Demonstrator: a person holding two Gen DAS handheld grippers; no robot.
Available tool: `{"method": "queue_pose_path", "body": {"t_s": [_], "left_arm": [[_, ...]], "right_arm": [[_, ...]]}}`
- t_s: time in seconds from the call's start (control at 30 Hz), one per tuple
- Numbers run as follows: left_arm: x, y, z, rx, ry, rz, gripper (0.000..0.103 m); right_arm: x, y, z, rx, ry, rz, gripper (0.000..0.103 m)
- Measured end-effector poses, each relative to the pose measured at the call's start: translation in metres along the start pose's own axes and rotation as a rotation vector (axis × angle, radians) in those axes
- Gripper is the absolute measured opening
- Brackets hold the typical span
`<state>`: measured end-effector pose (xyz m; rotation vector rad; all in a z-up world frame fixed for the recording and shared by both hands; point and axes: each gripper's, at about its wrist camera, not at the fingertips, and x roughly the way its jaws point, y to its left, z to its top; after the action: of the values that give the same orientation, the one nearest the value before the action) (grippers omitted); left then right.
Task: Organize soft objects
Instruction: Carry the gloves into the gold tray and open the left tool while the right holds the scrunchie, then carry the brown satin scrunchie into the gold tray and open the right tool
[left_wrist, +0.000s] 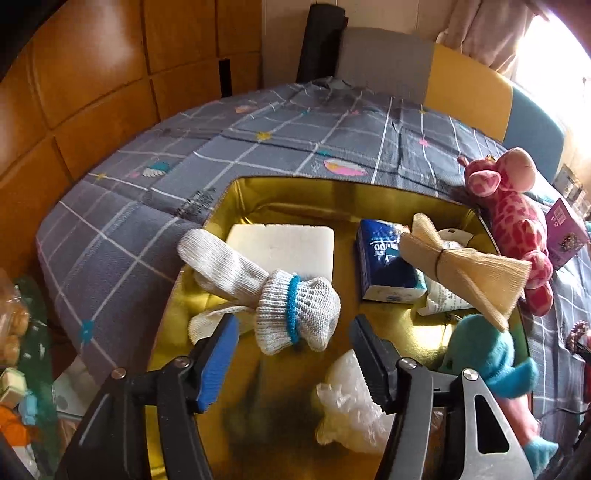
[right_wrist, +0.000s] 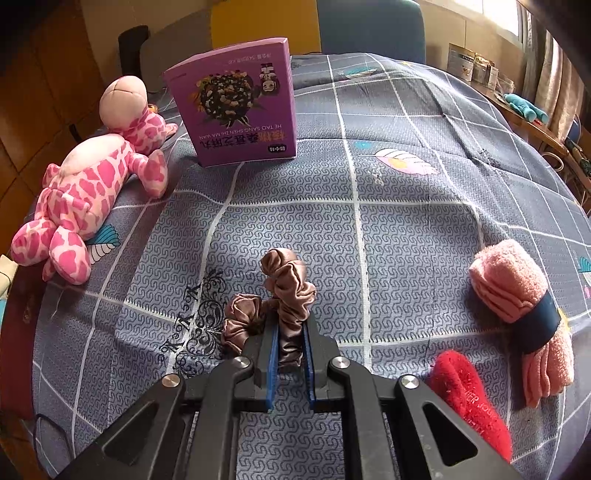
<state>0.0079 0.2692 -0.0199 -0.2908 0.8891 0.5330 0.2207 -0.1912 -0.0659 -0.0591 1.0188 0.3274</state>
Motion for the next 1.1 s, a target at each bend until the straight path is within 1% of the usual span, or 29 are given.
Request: {"method": "queue_pose_path", "body": {"t_s": [0.13, 0.37, 0.43, 0.5, 0.6, 0.73, 0.87, 0.97, 1.03, 1.1], "left_arm": [[-0.019, -0.003, -0.006, 0.008, -0.052, 0.025, 0.067], [-0.052, -0.007, -0.016, 0.014, -0.118, -0.003, 0.069], [-0.061, -0.010, -0.018, 0.025, -0.137, -0.008, 0.071], [-0.067, -0.013, -0.021, 0.029, -0.148, -0.018, 0.072], [-0.073, -0.018, -0.023, 0.038, -0.161, -0.030, 0.072], [-0.077, -0.023, -0.024, 0.045, -0.168, -0.048, 0.072], [-0.079, -0.027, -0.026, 0.050, -0.171, -0.062, 0.072], [-0.080, -0.028, -0.027, 0.049, -0.172, -0.068, 0.072], [-0.080, -0.027, -0.027, 0.047, -0.173, -0.071, 0.072], [-0.080, -0.026, -0.027, 0.044, -0.173, -0.073, 0.072]], "right_arm": [[-0.001, 0.002, -0.001, -0.011, -0.007, -0.016, 0.010], [-0.005, 0.008, -0.004, -0.026, -0.017, -0.046, 0.010], [-0.007, 0.011, -0.005, -0.029, -0.016, -0.058, 0.010], [-0.011, 0.013, -0.005, -0.027, -0.016, -0.063, 0.010], [-0.025, 0.017, -0.003, -0.025, -0.049, -0.053, 0.010], [-0.055, 0.027, 0.002, -0.039, -0.124, -0.029, 0.010], [-0.097, 0.043, 0.012, -0.066, -0.211, 0.028, 0.010], [-0.134, 0.059, 0.023, -0.106, -0.281, 0.094, 0.010], [-0.161, 0.070, 0.029, -0.132, -0.320, 0.168, 0.010], [-0.187, 0.084, 0.033, -0.162, -0.348, 0.270, 0.010]]}}
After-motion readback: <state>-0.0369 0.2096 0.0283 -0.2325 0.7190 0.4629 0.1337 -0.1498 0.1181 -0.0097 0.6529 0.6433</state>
